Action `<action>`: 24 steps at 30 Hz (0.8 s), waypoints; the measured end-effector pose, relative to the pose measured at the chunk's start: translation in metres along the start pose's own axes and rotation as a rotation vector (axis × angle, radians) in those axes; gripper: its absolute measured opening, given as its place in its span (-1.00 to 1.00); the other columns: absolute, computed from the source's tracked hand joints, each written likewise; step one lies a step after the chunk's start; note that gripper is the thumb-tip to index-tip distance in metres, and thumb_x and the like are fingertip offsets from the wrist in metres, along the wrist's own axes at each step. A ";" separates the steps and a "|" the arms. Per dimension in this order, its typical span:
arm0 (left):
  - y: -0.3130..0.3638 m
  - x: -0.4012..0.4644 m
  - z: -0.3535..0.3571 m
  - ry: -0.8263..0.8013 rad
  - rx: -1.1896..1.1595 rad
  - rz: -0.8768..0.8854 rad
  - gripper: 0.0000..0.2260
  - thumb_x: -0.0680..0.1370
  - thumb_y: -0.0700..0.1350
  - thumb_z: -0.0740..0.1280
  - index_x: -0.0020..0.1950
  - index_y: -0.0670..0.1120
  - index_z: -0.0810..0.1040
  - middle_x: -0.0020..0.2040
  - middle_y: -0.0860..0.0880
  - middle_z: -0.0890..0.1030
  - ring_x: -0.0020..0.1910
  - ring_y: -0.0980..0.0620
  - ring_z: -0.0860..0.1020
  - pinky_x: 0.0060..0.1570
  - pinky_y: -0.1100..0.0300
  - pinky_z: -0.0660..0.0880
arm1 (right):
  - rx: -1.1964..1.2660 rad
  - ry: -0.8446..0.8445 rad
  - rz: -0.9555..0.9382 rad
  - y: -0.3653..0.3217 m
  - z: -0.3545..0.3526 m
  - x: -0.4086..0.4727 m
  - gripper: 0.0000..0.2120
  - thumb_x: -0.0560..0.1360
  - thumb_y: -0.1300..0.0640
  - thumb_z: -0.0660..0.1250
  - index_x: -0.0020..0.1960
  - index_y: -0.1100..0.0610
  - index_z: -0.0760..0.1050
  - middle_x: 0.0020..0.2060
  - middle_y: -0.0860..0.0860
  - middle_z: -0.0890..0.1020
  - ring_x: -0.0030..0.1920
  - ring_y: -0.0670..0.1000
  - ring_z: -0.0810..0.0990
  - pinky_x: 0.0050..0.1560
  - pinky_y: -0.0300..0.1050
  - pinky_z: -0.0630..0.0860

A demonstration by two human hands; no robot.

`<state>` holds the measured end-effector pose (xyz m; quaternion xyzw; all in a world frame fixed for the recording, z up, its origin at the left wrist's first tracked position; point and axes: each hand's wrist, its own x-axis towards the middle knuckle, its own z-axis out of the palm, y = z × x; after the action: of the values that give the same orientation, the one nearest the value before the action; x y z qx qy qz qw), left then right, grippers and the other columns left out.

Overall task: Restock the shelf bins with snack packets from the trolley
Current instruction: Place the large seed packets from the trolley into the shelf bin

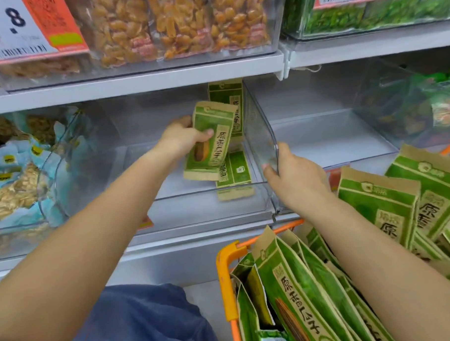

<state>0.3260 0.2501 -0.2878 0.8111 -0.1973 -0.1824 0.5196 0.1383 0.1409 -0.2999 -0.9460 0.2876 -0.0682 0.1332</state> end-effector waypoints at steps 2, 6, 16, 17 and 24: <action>-0.002 -0.005 -0.014 -0.012 0.012 0.048 -0.78 0.50 -0.19 0.42 0.13 -0.08 0.57 -0.05 0.07 0.64 -0.04 0.08 0.60 -0.11 0.31 0.45 | 0.143 0.033 0.001 0.001 0.001 0.001 -0.47 0.61 -0.08 0.15 0.49 0.09 0.10 0.24 0.12 0.51 0.21 0.18 0.49 -0.06 -0.01 0.36; -0.004 -0.033 -0.025 -0.197 -0.136 0.225 -0.78 0.39 -0.18 0.45 0.02 -0.09 0.60 -0.11 0.07 0.68 -0.12 0.11 0.63 -0.05 0.20 0.52 | 0.471 0.242 -0.214 -0.003 -0.003 -0.002 -0.27 0.50 -0.10 0.35 0.55 0.00 0.06 0.43 0.00 0.33 0.42 0.01 0.23 0.26 -0.15 0.25; -0.027 -0.015 -0.014 -0.333 -0.110 0.187 -0.80 0.59 -0.10 0.30 0.20 -0.09 0.50 0.09 -0.04 0.61 0.02 0.06 0.59 0.14 0.11 0.45 | 0.736 0.263 -0.231 0.001 -0.001 -0.004 -0.86 0.46 0.02 0.42 0.00 -0.01 0.56 -0.05 0.01 0.62 0.08 0.05 0.53 0.19 -0.02 0.42; -0.038 -0.004 -0.013 -0.308 0.171 0.278 -0.78 0.56 -0.21 0.34 0.20 -0.08 0.51 0.11 -0.06 0.59 0.03 0.05 0.56 0.19 0.11 0.42 | 0.719 0.275 -0.217 0.000 -0.001 -0.005 -0.86 0.48 0.04 0.41 0.01 0.01 0.56 -0.04 0.03 0.61 0.08 0.03 0.52 0.13 -0.09 0.41; -0.052 0.011 0.018 -0.781 0.941 0.397 -0.03 0.23 0.34 0.50 0.53 0.20 0.11 0.54 0.16 0.15 0.48 0.07 0.20 0.44 0.06 0.22 | 0.725 0.270 -0.170 -0.001 0.000 -0.005 -0.68 0.44 -0.11 0.30 0.08 0.06 0.54 -0.01 0.04 0.62 0.07 0.01 0.56 0.12 0.07 0.49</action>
<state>0.3336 0.2504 -0.3433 0.7743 -0.5771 -0.2585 0.0218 0.1344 0.1448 -0.2999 -0.8405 0.1806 -0.2999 0.4135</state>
